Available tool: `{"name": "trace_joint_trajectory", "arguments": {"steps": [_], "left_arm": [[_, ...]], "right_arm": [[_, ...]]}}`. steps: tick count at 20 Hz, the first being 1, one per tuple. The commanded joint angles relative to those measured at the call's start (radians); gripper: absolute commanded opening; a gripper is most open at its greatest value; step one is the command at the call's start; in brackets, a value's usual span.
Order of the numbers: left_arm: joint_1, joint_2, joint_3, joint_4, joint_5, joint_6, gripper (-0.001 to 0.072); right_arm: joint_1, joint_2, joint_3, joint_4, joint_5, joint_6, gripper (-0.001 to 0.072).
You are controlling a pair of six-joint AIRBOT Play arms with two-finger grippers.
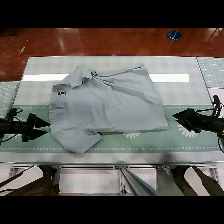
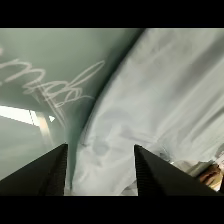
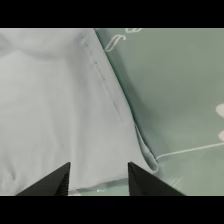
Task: Fold the shirts.
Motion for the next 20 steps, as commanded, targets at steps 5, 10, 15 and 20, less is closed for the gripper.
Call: {"name": "trace_joint_trajectory", "arguments": {"steps": [5,10,15,20], "left_arm": [[-0.117,-0.061,-0.018,-0.014,0.077,0.017,0.0509],[-0.195,-0.085,-0.013,-0.018,0.077,0.041,0.0097],[-0.194,-0.083,0.077,-0.018,0.027,0.054,0.0017],[-0.195,-0.084,0.094,-0.018,0.016,0.072,0.0017]], "right_arm": [[-0.001,0.004,-0.007,0.005,0.031,-0.003,0.0416],[-0.001,0.004,-0.007,0.005,0.016,-0.1,0.0419],[-0.068,0.004,-0.003,-0.235,0.022,0.091,0.0419],[-0.093,0.003,-0.128,-0.179,0.0,0.124,0.0418]]}}
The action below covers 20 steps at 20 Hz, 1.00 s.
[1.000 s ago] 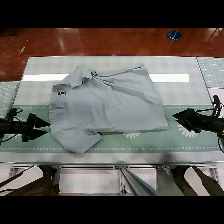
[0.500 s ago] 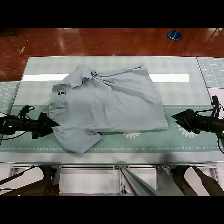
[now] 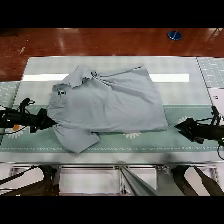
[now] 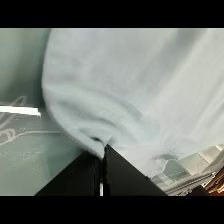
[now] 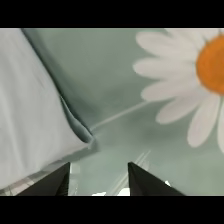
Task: Fold the shirts.
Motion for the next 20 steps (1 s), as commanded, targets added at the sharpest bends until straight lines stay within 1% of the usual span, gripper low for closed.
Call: {"name": "trace_joint_trajectory", "arguments": {"steps": [1,3,6,11,14,17,18,19,20], "left_arm": [[-0.002,-0.001,0.013,-0.001,-0.012,0.013,0.0017],[-0.002,-0.001,0.013,-0.001,-0.011,0.013,0.0017],[-0.002,-0.001,0.013,-0.001,-0.011,0.014,0.0017],[-0.002,-0.001,0.013,-0.001,-0.001,0.013,0.0018],[-0.002,-0.001,0.013,-0.002,0.004,0.013,0.0017],[-0.002,-0.001,0.013,-0.005,0.006,0.013,0.0017],[-0.002,-0.001,0.013,-0.013,0.017,0.013,0.0017],[-0.001,-0.001,0.014,-0.034,0.036,0.013,0.0017],[-0.001,-0.001,0.014,-0.077,0.047,0.013,0.0017]], "right_arm": [[-0.008,0.0,-0.066,0.014,-0.033,0.034,0.0418],[-0.008,-0.021,-0.067,0.045,-0.053,0.032,0.0418],[-0.007,-0.1,-0.067,0.146,-0.068,-0.014,0.0415],[-0.007,-0.209,-0.067,0.24,-0.098,-0.072,0.0414],[0.1,-0.252,-0.065,0.248,-0.135,-0.075,0.0414],[0.241,-0.293,-0.021,0.284,-0.216,-0.034,0.0414],[0.293,-0.311,0.007,0.284,-0.234,-0.014,0.0393],[0.344,-0.331,0.039,0.28,-0.246,-0.002,0.0312],[0.387,-0.349,0.069,0.279,-0.251,-0.002,0.0147]]}}
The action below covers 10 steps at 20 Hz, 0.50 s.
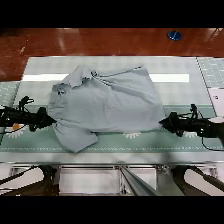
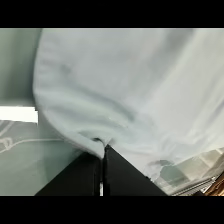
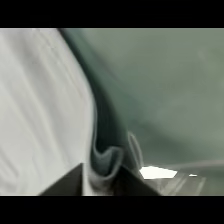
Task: Fold the shirts.
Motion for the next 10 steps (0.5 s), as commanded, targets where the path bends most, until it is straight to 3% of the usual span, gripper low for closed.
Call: {"name": "trace_joint_trajectory", "arguments": {"steps": [1,5,8,10], "left_arm": [[0.0,-0.001,0.006,-0.119,0.031,0.007,0.0017],[0.0,0.037,0.126,-0.41,-0.038,0.099,0.0017],[0.0,0.129,0.328,-0.649,0.006,0.098,0.0017],[0.0,0.173,0.497,-0.705,0.087,0.045,0.0017]], "right_arm": [[0.159,-0.06,0.1,0.018,-0.048,0.027,0.0021],[0.201,-0.017,0.39,-0.002,0.087,0.03,0.002],[0.2,0.078,0.74,-0.1,0.119,0.076,0.002],[0.2,0.121,0.983,-0.204,0.141,0.096,0.002]]}}
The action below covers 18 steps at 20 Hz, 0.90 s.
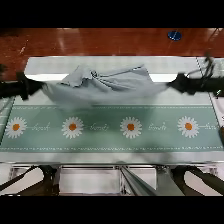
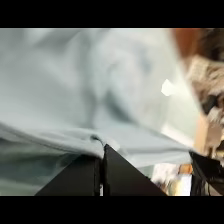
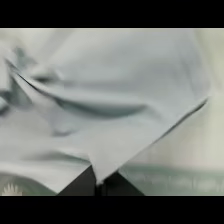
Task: Fold the shirts.
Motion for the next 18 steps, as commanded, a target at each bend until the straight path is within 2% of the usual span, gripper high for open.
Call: {"name": "trace_joint_trajectory", "arguments": {"steps": [1,3,6,9,11,12,14,16,18], "left_arm": [[0.0,0.078,0.292,-0.185,0.092,-0.045,0.0017],[0.0,0.111,0.478,-0.131,0.09,-0.061,0.0017],[0.0,0.212,0.695,0.167,0.089,-0.146,0.0017],[0.0,0.376,0.777,0.491,0.09,-0.213,0.0016],[0.0,0.492,0.78,0.652,0.088,-0.223,0.0017],[-0.002,0.544,0.78,0.723,0.084,-0.264,0.0017],[-0.071,0.633,0.78,0.842,0.082,-0.284,0.0017],[-0.209,0.704,0.78,0.986,0.077,-0.286,0.0016],[-0.333,0.755,0.78,1.152,0.05,-0.348,0.0017]], "right_arm": [[0.01,0.076,0.411,-0.167,0.079,0.055,0.002],[0.01,0.119,0.583,-0.23,0.147,0.069,0.002],[0.01,0.229,0.709,-0.276,0.19,0.069,0.0021],[0.01,0.374,0.721,-0.331,0.2,0.072,0.002],[0.01,0.448,0.721,-0.363,0.202,0.1,0.0021],[0.01,0.476,0.721,-0.365,0.21,0.109,0.0021],[0.01,0.522,0.721,-0.369,0.268,0.115,0.0021],[0.01,0.555,0.721,-0.414,0.364,0.129,0.002],[0.01,0.574,0.721,-0.482,0.452,0.163,0.0021]]}}
